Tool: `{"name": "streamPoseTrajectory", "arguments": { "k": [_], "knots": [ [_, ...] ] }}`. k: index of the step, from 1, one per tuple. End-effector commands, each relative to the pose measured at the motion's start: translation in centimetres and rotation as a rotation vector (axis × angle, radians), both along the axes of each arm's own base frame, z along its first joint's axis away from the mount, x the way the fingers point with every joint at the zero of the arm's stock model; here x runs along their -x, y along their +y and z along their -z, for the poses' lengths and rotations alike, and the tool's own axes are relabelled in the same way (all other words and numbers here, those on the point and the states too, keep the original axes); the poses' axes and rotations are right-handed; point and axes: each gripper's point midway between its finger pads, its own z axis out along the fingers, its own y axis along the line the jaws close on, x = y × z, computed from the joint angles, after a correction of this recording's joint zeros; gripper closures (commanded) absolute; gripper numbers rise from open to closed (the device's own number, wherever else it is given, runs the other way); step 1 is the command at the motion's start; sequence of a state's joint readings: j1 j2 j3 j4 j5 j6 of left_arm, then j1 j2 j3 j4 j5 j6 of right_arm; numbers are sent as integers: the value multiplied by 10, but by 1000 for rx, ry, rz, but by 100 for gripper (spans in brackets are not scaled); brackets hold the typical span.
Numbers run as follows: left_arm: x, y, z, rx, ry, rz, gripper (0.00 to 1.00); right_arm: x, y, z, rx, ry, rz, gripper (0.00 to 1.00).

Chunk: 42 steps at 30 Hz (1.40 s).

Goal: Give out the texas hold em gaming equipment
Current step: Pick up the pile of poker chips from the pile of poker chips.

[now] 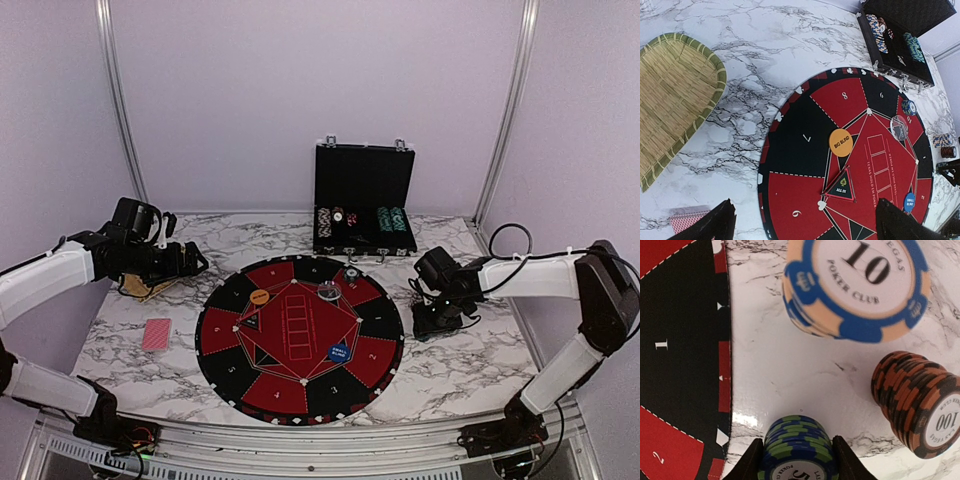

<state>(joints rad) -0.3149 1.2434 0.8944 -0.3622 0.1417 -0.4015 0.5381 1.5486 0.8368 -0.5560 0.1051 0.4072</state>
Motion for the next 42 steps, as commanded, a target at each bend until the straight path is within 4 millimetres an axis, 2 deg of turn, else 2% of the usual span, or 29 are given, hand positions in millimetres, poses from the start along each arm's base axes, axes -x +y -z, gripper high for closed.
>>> {"name": "streamPoseTrajectory", "arguments": {
  "k": [1, 8, 22, 34, 42],
  "knots": [
    [-3, -1, -2, 13, -7, 3, 1, -5, -3, -4, 1, -14, 6, 62],
    [-3, -1, -3, 14, -10, 5, 1, -7, -2, -13, -1, -28, 8, 68],
    [-2, -2, -4, 17, -13, 9, 1, -11, -2, -24, 1, -48, 13, 69],
    [-2, -2, -3, 16, -11, 9, 1, -14, 0, -23, 2, -45, 8, 69],
    [-2, -2, -3, 15, -12, 8, 1, -16, 4, -36, -6, -61, 0, 69]
  ]
}}
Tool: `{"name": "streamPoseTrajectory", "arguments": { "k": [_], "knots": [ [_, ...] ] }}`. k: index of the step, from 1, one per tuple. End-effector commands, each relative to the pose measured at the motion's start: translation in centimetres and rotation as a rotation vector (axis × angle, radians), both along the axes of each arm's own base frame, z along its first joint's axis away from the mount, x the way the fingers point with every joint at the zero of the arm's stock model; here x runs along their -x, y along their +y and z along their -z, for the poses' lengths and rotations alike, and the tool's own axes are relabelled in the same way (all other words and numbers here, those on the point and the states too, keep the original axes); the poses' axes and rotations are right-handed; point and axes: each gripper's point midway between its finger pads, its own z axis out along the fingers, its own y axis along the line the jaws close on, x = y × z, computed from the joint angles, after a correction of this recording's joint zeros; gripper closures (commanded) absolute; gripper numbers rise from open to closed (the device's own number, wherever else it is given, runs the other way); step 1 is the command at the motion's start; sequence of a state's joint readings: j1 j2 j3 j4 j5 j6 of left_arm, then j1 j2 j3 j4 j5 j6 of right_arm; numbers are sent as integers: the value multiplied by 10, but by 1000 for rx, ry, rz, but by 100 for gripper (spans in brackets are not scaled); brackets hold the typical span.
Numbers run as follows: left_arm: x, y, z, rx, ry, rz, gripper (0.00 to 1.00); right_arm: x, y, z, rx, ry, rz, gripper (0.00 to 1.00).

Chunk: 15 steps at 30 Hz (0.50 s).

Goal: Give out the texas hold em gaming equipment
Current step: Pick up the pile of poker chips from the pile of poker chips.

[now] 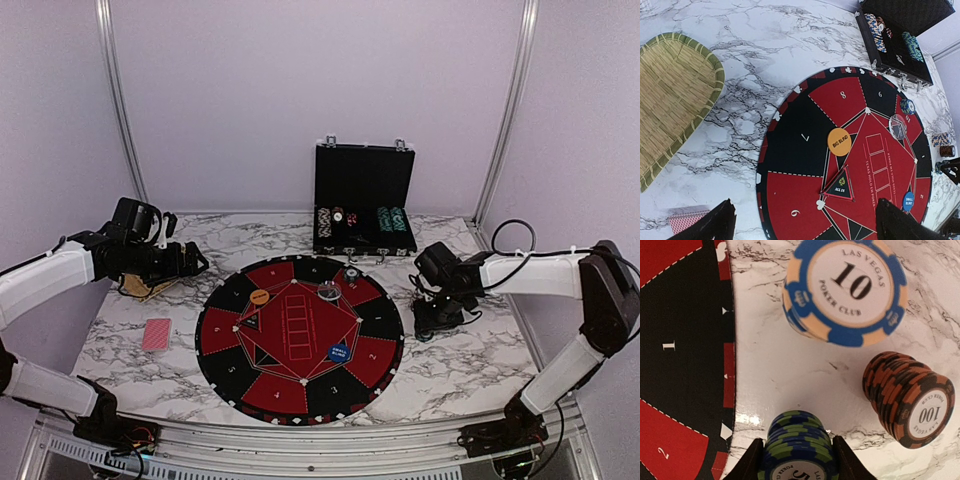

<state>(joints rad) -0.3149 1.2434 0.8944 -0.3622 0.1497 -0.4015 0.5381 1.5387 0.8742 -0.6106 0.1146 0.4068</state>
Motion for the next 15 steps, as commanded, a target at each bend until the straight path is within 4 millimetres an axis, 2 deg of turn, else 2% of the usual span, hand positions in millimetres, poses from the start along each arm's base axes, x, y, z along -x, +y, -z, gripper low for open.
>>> {"name": "streamPoseTrajectory", "arguments": {
  "k": [1, 4, 9, 15],
  "knots": [
    [-3, 0, -4, 11, -15, 3, 1, -14, 7, -29, -19, -66, -6, 69],
    [-3, -1, -4, 12, -16, 5, 1, -14, 15, -38, -21, -79, -23, 69],
    [-3, -1, -5, 15, -16, 6, 1, -8, 41, -44, -31, -85, -72, 69],
    [-2, -2, -5, 17, -14, 9, 1, 3, 84, -36, -62, -66, -147, 69]
  ]
}}
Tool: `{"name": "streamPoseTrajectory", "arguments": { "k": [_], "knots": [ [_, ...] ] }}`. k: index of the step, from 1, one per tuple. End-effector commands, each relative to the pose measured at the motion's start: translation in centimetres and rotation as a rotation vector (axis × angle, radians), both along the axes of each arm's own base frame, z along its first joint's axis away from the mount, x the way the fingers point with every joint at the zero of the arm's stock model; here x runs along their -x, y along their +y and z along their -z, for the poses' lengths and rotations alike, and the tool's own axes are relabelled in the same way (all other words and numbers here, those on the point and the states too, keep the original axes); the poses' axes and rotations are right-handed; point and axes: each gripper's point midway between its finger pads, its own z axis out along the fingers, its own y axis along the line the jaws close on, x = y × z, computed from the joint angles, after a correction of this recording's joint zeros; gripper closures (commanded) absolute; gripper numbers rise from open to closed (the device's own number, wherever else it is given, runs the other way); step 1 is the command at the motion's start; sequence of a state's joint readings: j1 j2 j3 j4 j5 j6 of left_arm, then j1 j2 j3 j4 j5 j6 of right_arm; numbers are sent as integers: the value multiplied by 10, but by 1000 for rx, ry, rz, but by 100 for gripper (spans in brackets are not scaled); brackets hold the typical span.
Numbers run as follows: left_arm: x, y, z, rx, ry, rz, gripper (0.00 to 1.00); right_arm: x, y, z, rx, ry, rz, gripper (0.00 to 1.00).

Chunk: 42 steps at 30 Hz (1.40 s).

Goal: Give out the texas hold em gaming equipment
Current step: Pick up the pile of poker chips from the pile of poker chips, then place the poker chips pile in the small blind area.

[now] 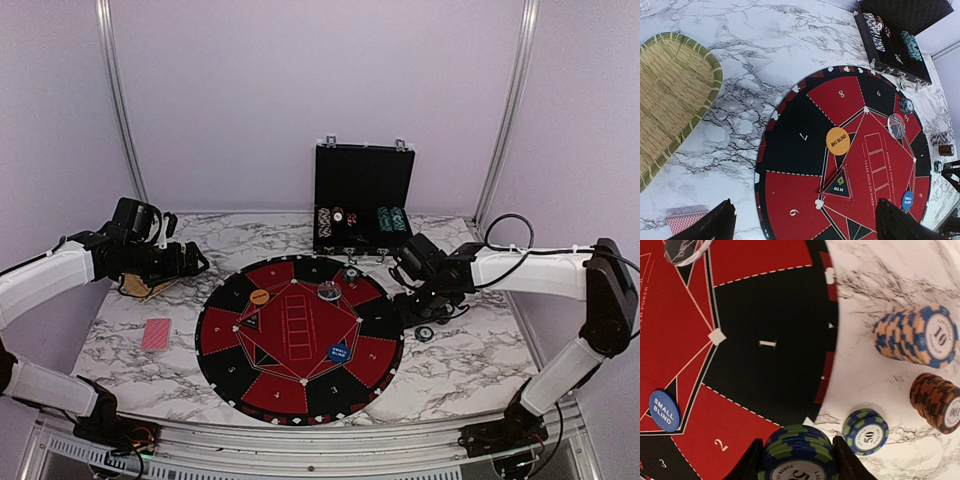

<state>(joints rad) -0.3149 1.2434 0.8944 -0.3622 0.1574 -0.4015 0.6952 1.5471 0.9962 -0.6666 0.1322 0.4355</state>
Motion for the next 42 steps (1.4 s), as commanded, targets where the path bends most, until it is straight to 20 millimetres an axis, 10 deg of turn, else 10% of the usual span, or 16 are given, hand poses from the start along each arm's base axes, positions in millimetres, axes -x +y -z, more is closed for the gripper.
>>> {"name": "streamPoseTrajectory", "arguments": {
  "k": [1, 16, 42],
  "knots": [
    [-3, -1, -5, 12, -17, 4, 1, 0, 35, -3, -31, -9, -36, 69],
    [-1, -1, -8, 17, -25, 7, 1, 25, 108, 25, -30, 31, -169, 70],
    [-1, -1, -7, 17, -24, 7, 1, 25, 92, 47, 33, 41, -137, 60]
  ]
}}
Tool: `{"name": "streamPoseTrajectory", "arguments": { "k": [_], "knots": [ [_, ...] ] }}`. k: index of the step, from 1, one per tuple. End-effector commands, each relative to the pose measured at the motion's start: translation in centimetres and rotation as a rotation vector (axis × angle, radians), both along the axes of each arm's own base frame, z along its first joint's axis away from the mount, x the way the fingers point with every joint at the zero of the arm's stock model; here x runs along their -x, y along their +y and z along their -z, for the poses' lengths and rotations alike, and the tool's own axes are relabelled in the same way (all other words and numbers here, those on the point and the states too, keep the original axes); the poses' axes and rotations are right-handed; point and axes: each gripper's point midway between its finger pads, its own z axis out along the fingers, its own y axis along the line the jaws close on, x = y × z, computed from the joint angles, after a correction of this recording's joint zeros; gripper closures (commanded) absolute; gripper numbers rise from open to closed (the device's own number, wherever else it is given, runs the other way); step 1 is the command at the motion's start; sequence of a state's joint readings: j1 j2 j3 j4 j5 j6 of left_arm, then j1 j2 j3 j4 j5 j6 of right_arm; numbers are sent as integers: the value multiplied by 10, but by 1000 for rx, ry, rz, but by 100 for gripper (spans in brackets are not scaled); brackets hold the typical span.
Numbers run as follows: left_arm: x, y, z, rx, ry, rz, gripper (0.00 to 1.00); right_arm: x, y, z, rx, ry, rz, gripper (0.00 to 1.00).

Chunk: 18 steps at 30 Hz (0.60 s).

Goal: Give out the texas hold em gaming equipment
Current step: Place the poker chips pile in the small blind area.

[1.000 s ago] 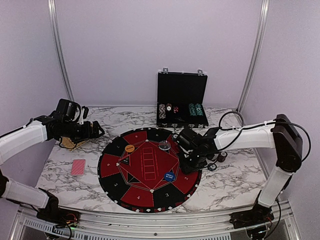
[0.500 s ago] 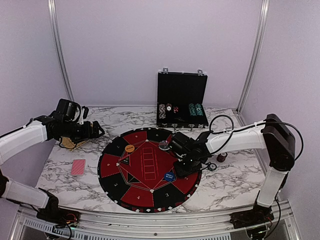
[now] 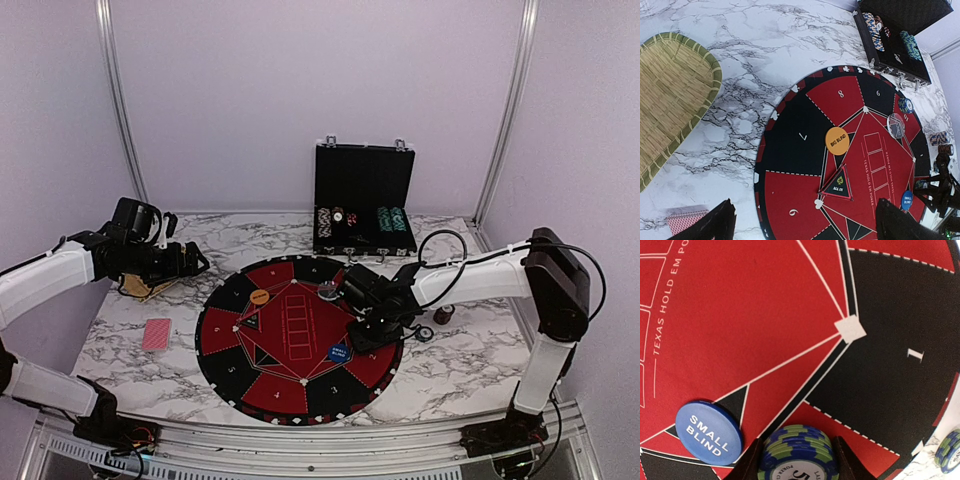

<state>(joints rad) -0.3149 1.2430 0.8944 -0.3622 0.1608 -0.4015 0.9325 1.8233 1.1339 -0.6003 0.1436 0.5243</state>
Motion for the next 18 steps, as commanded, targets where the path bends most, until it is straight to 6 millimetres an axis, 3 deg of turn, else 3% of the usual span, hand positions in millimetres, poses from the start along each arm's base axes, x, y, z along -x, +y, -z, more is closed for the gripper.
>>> {"name": "streamPoseTrajectory", "arguments": {
  "k": [1, 10, 18],
  "knots": [
    [-1, 0, -6, 14, -23, 5, 1, -2, 0, 1, 1, -12, 13, 58],
    [-1, 0, -5, 13, -19, 4, 1, -1, -2, -4, -2, -14, 13, 47],
    [-1, 0, -5, 13, -17, 6, 1, -4, 4, -26, -34, -35, -4, 34]
  ]
}}
